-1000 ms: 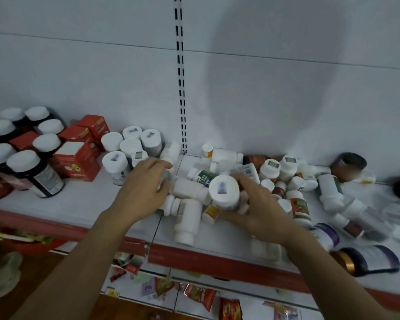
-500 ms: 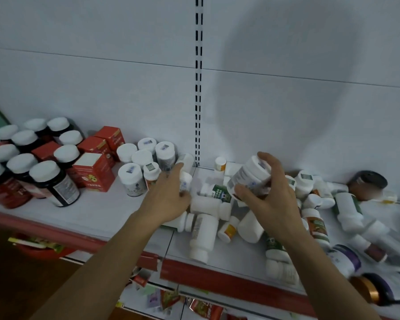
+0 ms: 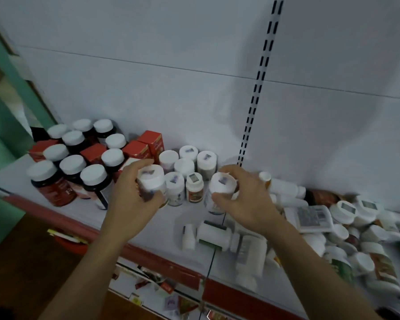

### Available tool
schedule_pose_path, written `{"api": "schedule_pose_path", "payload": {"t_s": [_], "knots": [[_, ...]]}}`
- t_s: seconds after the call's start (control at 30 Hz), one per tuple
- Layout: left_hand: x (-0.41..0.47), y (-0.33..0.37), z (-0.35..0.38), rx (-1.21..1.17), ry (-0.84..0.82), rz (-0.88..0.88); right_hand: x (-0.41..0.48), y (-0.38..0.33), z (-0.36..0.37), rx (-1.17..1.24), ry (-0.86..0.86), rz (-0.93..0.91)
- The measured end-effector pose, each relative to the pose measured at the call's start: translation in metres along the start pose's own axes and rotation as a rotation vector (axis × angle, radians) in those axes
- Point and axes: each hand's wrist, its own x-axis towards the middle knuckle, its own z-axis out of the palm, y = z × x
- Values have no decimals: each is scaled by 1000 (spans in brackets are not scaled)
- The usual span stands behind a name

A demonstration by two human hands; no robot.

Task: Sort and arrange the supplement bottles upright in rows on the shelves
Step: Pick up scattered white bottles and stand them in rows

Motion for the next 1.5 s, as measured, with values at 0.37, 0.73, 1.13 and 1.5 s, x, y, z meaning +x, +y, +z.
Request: {"api": "schedule_pose_path", "payload": {"t_s": [0.37,0.73,1.13,1.5], "knots": [[10,-37,14,302,-135,62,40,-8,39,-300,18,-4],[34,-35,22,251,-176,166,47,-12,-7,-27,251,52],[53,-2,47,344,-175,331,29,57,-45,-332,27,141],[111,79,146,1011,-868,242,-44,63,-108,-586,-254,196]]}}
